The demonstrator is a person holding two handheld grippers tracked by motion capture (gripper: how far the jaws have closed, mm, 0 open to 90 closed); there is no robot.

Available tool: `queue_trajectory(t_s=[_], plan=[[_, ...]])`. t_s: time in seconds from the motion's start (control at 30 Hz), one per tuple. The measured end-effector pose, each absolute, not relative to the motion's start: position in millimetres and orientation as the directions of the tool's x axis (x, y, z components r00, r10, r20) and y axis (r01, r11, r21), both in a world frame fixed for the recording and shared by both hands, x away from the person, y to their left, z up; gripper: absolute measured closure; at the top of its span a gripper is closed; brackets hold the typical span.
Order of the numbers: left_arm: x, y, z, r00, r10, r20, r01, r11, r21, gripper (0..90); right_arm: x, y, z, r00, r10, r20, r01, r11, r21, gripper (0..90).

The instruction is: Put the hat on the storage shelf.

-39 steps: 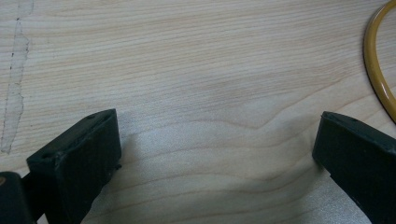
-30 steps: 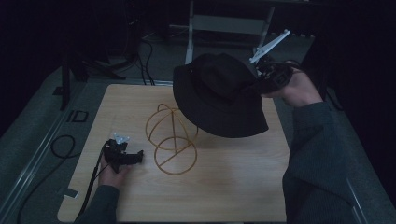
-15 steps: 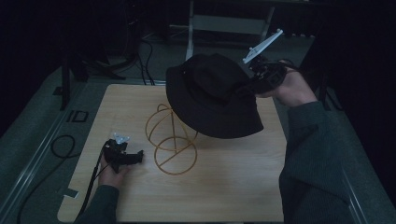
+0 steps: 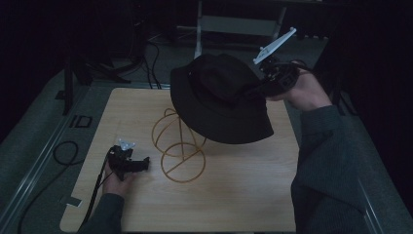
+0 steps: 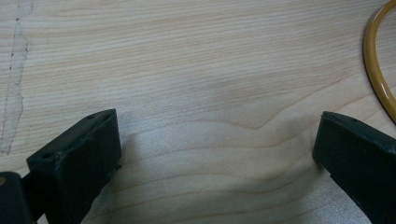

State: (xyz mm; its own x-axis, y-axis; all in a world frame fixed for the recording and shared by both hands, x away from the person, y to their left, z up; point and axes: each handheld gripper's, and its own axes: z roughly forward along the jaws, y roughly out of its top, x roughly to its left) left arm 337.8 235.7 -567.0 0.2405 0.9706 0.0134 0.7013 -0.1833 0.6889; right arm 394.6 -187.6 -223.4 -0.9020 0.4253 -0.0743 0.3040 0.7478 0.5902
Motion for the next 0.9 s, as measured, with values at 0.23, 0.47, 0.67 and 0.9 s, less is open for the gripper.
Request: queue_trajectory(t_s=[0.23,0.47,0.67,0.9], plan=[[338,236,-567,0.241,0.970,0.014,0.701,-0.184,0.689,1.3,394,-182,-223,-0.913,0.404,-0.064,0.289,0.747,0.599,84.8],[338,236,-567,0.240,0.971,0.014,0.701,-0.183,0.689,1.3,393,-177,-223,-0.920,0.388,-0.063,0.276,0.751,0.599,84.7],[338,236,-567,0.240,0.971,0.013,0.701,-0.182,0.689,1.3,391,-169,-223,-0.930,0.362,-0.066,0.255,0.764,0.593,84.7],[338,236,-567,0.241,0.970,0.012,0.702,-0.183,0.689,1.3,391,-155,-227,-0.940,0.334,-0.066,0.238,0.783,0.574,84.7]])
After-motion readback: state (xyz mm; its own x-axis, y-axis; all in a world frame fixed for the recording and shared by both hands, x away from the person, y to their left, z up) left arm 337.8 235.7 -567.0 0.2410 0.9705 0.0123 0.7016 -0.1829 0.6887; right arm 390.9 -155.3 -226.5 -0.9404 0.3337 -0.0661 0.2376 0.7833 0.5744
